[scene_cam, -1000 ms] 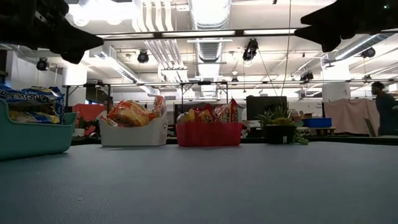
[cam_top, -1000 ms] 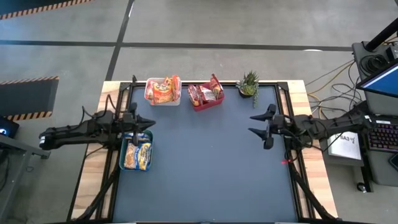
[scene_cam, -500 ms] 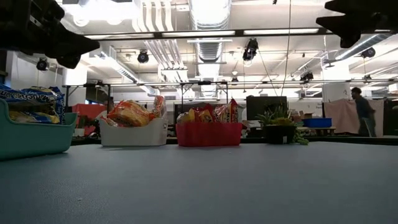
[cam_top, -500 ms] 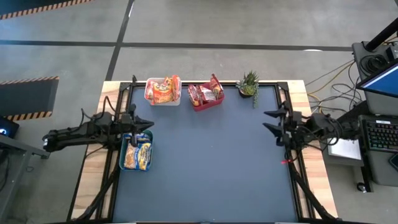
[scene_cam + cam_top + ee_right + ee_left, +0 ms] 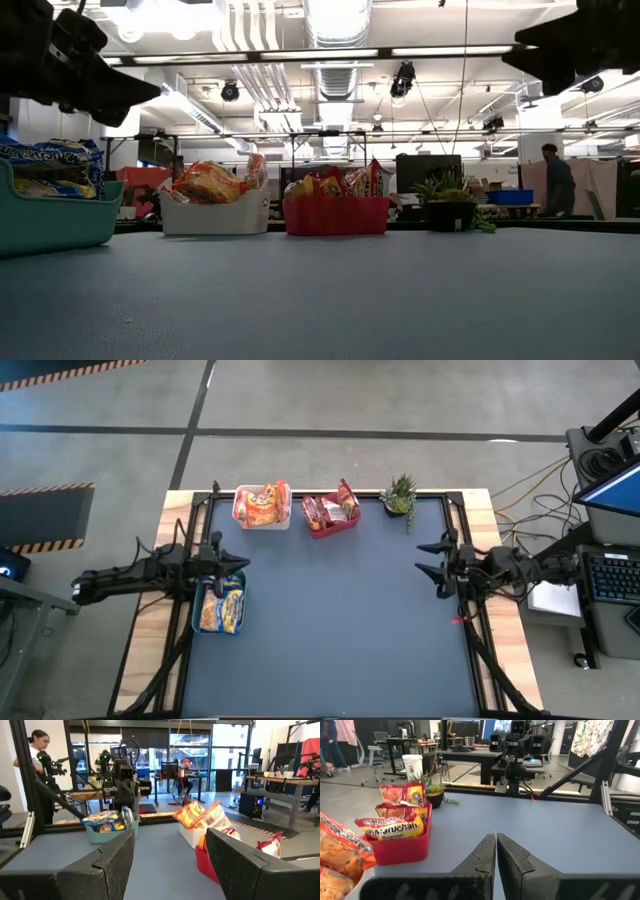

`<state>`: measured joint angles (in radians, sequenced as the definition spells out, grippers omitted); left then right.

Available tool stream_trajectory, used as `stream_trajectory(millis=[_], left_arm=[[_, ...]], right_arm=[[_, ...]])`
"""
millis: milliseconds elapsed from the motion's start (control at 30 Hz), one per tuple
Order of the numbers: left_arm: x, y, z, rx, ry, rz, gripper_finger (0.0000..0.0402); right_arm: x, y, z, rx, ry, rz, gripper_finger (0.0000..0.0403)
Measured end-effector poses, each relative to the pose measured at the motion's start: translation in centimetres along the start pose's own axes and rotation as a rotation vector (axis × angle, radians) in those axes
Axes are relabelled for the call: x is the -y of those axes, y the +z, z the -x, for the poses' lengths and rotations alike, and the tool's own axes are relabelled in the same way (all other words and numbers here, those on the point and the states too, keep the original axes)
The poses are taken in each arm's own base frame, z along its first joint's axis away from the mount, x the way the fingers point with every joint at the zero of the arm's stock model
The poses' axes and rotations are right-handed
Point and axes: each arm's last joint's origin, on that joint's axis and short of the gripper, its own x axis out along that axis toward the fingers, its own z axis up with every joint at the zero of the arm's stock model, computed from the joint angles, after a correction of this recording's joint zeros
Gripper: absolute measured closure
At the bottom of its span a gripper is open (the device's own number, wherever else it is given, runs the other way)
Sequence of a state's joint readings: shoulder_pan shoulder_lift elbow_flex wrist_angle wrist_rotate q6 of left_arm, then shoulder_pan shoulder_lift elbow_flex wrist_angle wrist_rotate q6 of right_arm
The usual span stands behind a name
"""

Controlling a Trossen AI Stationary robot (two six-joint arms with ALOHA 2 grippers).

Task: Sort Maruchan noodles
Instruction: Return to Home Position

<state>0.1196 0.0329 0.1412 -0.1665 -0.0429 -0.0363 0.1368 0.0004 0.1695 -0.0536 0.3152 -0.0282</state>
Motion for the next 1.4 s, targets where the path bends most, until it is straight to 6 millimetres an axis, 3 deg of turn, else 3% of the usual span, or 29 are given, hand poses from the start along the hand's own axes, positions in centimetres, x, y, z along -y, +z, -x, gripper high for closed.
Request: stream_trajectory(millis=[233, 467, 1400], left_arm=[[0.0, -1.9, -0.4, -0.024, -0.007, 0.038, 0.0402], [0.2, -2.0, -0.5, -0.008, -0.098, 0.034, 0.0402], [0.3, -2.0, -0.5, -0.007, -0.104, 0.033, 0.0402]], right_arm=[[-0.2, -2.1, -0.5, 0.019, -0.001, 0.034, 0.017], [-0.4, -4.2, -0.8, -0.037, 0.003, 0.09, 0.017], [-0.2, -4.4, -0.9, -0.061, -0.085, 0.047, 0.017]])
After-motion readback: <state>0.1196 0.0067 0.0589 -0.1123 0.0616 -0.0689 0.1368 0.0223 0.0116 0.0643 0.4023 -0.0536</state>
